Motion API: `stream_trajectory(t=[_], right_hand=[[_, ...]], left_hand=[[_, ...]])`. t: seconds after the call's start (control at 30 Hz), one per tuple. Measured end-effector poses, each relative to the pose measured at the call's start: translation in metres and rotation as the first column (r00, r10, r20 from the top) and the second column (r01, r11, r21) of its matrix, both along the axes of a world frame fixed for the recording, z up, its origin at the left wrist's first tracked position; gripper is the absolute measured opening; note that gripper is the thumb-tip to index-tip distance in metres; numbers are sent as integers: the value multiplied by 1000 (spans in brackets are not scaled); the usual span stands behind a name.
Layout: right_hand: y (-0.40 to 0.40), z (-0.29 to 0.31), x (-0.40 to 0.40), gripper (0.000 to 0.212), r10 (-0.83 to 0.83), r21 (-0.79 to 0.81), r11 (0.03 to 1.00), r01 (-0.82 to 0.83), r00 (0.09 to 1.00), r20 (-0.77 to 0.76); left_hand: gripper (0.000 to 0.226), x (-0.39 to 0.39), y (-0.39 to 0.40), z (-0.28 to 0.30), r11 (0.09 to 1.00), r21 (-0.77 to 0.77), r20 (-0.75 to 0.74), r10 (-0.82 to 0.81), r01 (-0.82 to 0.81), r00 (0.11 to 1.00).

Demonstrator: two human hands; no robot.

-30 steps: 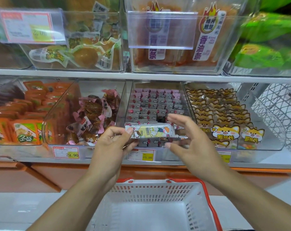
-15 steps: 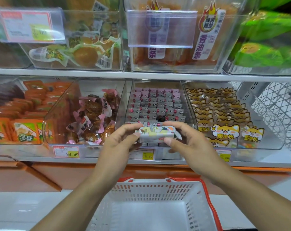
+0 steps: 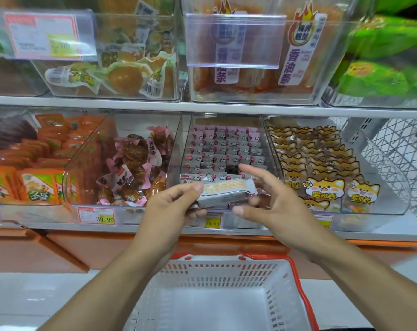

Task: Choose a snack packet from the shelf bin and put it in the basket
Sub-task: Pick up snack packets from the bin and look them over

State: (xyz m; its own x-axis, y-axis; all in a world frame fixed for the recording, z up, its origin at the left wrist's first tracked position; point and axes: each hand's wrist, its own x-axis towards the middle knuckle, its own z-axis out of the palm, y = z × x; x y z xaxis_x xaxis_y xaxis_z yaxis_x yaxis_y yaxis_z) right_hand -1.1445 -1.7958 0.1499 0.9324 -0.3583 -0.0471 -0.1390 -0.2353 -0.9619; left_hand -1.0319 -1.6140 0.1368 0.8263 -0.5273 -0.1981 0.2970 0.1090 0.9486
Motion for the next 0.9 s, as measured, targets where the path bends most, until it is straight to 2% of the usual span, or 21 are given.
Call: stream_trajectory(t=[0.03, 0.1, 0.17, 0.3, 0.43, 0.57, 0.67, 0.73, 0.8, 0.9], right_hand=[[1, 0, 0, 69, 8, -54, 999, -6, 999, 39], [3, 1, 1, 55, 6, -119, 993, 5, 996, 89], [4, 1, 1, 42, -17, -124, 992, 29, 995, 97], [6, -2, 3, 32, -55, 49, 997, 51, 996, 75], [6, -4, 8, 32, -147, 250, 958, 139, 989, 11], [4, -6, 8, 42, -141, 333, 931, 153, 988, -59], [3, -6, 7, 47, -119, 369, 921, 128, 992, -48], [0, -5, 6, 56, -106, 299, 948, 106, 994, -17], [0, -3, 5, 61, -82, 139, 987, 80, 997, 11], [3, -3, 4, 46, -66, 105, 993, 58, 995, 75]], left_hand=[[27, 0, 0, 1, 1000, -9, -47, -18, 17, 999], [25, -1, 0, 2, 999, -10, -104, -47, 46, 993], [23, -2, 1, 1, 998, 22, -96, -48, 50, 994], [29, -2, 2, 0, 998, 15, 17, -61, 61, 998], [50, -2, 2, -2, 996, 39, 163, -92, 86, 982], [48, -4, 3, -3, 993, 51, 154, -109, 102, 982], [47, -2, 4, -4, 994, 68, 121, -89, 81, 989], [56, -1, 3, -5, 996, 67, 82, -71, 66, 994], [66, -1, 2, -5, 996, 68, 51, -68, 65, 996], [64, -1, 2, -5, 996, 56, 42, -78, 75, 996]])
